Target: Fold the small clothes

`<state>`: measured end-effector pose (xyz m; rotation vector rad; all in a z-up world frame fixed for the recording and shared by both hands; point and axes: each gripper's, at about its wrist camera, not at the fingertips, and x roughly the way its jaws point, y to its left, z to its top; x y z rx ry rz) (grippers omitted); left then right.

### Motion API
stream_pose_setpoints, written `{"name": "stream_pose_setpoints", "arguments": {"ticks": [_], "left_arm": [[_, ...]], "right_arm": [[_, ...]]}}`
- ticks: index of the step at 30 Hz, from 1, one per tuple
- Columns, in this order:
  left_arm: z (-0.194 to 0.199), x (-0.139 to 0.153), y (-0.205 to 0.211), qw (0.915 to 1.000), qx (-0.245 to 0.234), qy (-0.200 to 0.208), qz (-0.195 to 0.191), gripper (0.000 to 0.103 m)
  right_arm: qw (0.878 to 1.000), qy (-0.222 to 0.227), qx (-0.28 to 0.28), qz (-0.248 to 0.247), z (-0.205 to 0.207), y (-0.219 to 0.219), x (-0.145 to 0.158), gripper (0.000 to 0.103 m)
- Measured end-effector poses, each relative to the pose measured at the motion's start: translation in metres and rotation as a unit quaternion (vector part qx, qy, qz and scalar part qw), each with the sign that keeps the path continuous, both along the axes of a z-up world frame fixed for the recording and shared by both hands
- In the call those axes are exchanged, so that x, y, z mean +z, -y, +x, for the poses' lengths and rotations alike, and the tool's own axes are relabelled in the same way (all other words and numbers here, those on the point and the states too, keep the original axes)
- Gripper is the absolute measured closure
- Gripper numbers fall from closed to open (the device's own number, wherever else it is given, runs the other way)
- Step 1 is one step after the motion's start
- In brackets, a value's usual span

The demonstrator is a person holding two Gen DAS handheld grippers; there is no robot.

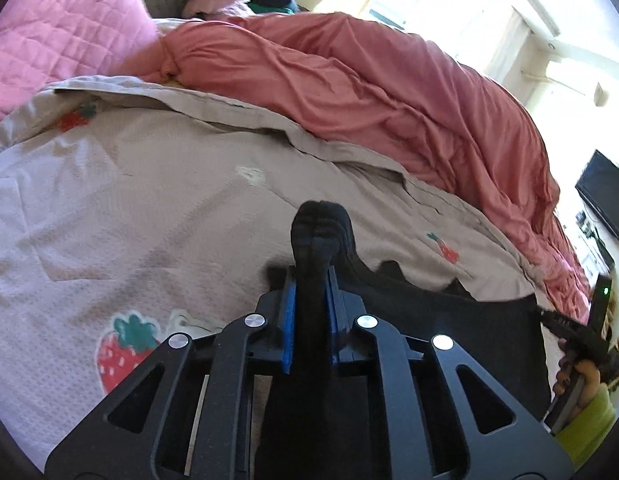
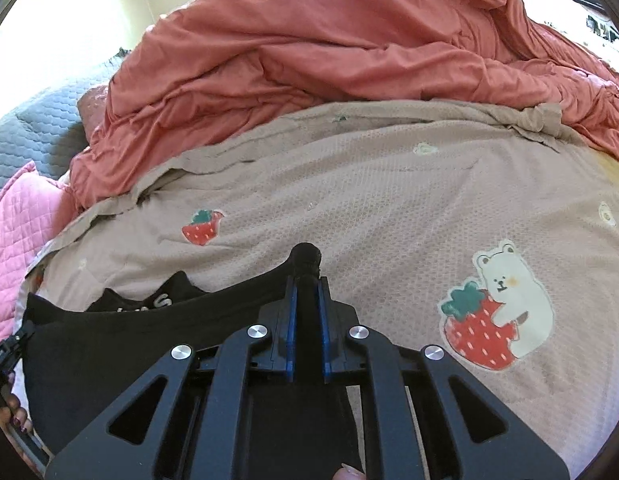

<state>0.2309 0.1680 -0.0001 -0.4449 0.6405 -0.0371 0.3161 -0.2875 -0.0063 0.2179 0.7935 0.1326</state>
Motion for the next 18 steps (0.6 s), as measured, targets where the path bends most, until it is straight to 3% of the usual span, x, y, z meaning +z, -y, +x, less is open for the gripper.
{"name": "stream_pose_setpoints", "arguments": {"ticks": [7, 18], "left_arm": [[0.013, -0.037, -0.013, 0.9972, 0.012, -0.069, -0.027, 0.097], [0.003, -0.036, -0.017, 0.9967, 0.02, -0.074, -0.025, 0.091]], "right_arm": [[0.998, -0.05, -0.014, -0.033, 0.013, -0.007, -0.033, 0.092], [0.997, -0.044, -0.027, -0.053, 0.004, -0.002, -0.025, 0.073]]}}
